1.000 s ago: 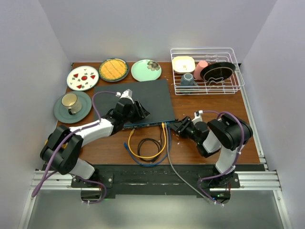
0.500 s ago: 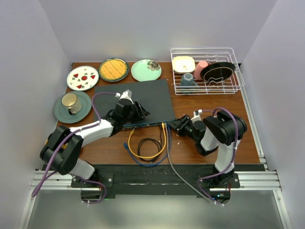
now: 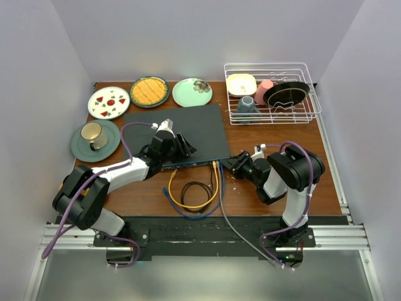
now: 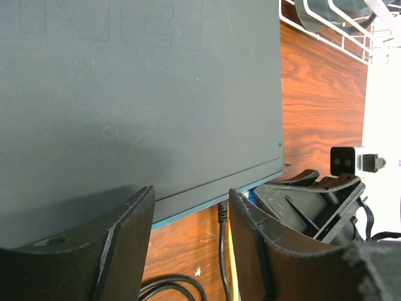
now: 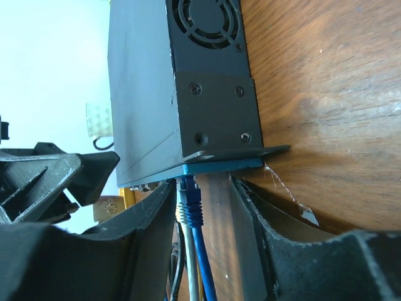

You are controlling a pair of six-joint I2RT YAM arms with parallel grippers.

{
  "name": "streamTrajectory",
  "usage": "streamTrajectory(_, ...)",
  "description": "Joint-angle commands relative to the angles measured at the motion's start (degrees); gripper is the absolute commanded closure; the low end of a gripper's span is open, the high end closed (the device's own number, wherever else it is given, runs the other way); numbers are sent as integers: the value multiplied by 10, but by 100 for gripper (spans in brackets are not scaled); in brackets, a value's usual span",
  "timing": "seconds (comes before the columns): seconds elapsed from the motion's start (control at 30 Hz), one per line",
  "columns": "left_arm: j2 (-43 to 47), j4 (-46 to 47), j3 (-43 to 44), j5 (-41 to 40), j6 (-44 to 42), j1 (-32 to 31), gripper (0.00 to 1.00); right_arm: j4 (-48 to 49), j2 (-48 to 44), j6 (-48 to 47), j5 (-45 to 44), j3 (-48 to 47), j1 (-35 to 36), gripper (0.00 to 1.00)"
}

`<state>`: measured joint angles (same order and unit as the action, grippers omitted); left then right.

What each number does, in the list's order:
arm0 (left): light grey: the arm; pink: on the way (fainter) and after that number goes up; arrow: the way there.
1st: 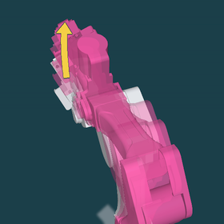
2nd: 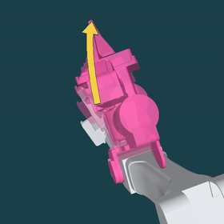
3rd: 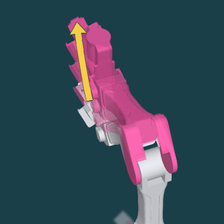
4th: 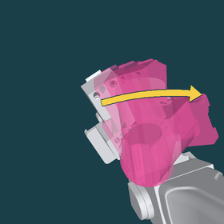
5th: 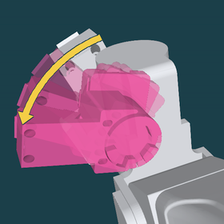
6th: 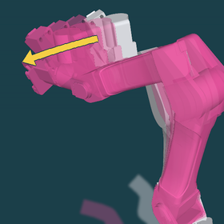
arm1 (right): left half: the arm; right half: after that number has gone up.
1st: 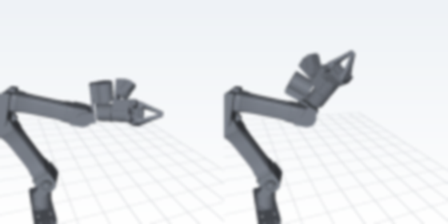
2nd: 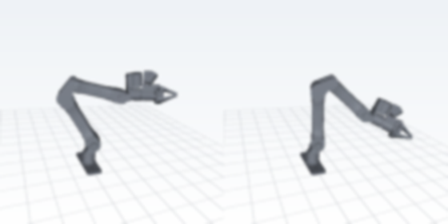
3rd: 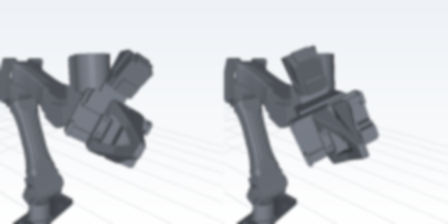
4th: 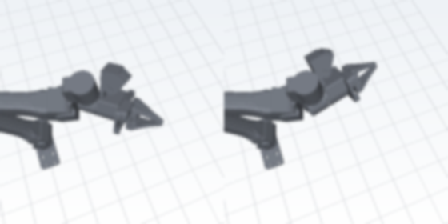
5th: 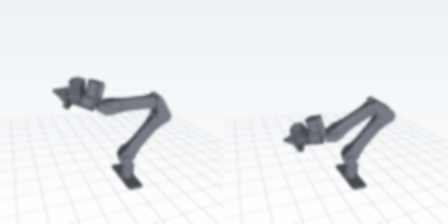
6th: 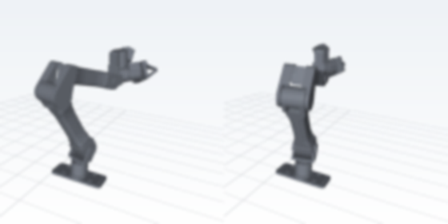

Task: Pull the plug from the switch port
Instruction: Pull the connector from the switch port.

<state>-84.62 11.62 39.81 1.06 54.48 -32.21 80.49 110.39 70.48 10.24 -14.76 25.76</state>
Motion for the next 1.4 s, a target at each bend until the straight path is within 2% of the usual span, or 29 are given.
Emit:
streamTrajectory(0.0,6,28,-3,0,7,3,44,195,14,-5,-29,-14,1,58)
streamTrajectory(0.13,1,31,-3,5,9,3,44,194,18,1,-29,-21,2,65)
streamTrajectory(0.33,-5,39,-7,10,12,3,44,200,27,5,-27,-25,2,70)
streamTrajectory(0.83,-3,44,-15,12,16,-1,44,201,32,-5,-15,-8,1,97)
streamTrajectory(0.93,-2,47,-18,14,19,-2,44,201,33,-9,-14,-1,2,100)
streamTrajectory(1.37,2,50,-22,14,23,-3,44,201,33,-28,-5,35,2,100)
